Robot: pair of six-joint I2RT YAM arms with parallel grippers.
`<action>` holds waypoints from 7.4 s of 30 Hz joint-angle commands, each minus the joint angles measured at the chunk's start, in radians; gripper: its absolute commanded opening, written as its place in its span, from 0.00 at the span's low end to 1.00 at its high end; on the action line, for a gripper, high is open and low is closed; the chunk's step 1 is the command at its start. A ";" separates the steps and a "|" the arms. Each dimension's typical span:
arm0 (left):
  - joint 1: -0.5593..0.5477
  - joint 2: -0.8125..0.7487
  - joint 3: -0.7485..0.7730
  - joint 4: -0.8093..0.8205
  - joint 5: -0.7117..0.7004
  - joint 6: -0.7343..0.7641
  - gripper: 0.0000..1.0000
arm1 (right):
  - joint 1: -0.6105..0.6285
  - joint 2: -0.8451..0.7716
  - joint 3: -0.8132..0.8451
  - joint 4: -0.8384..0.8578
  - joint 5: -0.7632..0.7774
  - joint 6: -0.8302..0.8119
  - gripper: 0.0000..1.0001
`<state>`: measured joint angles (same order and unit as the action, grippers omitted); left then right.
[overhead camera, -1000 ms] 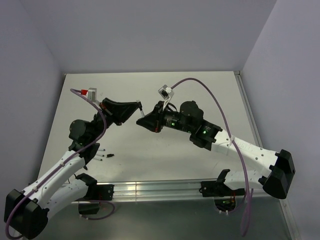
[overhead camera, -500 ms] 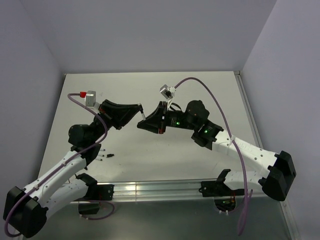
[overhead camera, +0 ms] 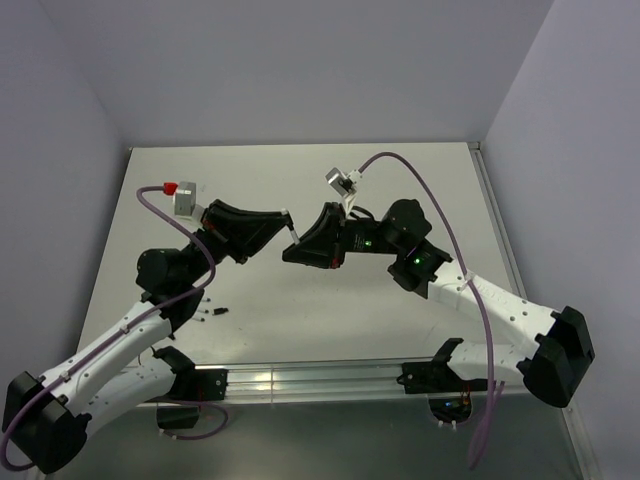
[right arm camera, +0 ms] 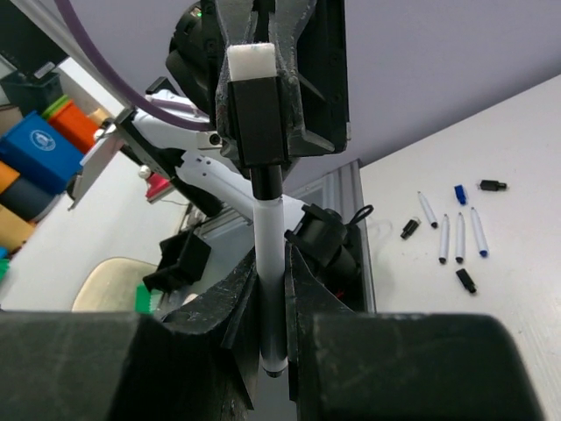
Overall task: Insert the pens into the pen caps
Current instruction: Press the pen cap onto the pen.
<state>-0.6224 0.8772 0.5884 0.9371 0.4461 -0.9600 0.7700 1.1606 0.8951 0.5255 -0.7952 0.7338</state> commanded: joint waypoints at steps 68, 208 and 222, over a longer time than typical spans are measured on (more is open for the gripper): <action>-0.189 0.046 0.657 -0.929 -0.405 0.503 0.66 | 0.120 -0.096 0.263 -0.387 0.508 -0.367 0.00; -0.431 0.046 0.119 -0.495 -0.164 0.354 0.00 | 0.075 -0.021 0.490 -0.288 0.515 -0.280 0.00; -0.436 0.011 0.113 -0.534 0.042 0.363 0.00 | 0.042 0.005 0.521 -0.187 0.377 -0.211 0.00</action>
<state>-0.9581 0.8478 0.7734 0.7033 0.0467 -0.5785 0.8799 1.1469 1.2774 -0.0879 -0.5991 0.4438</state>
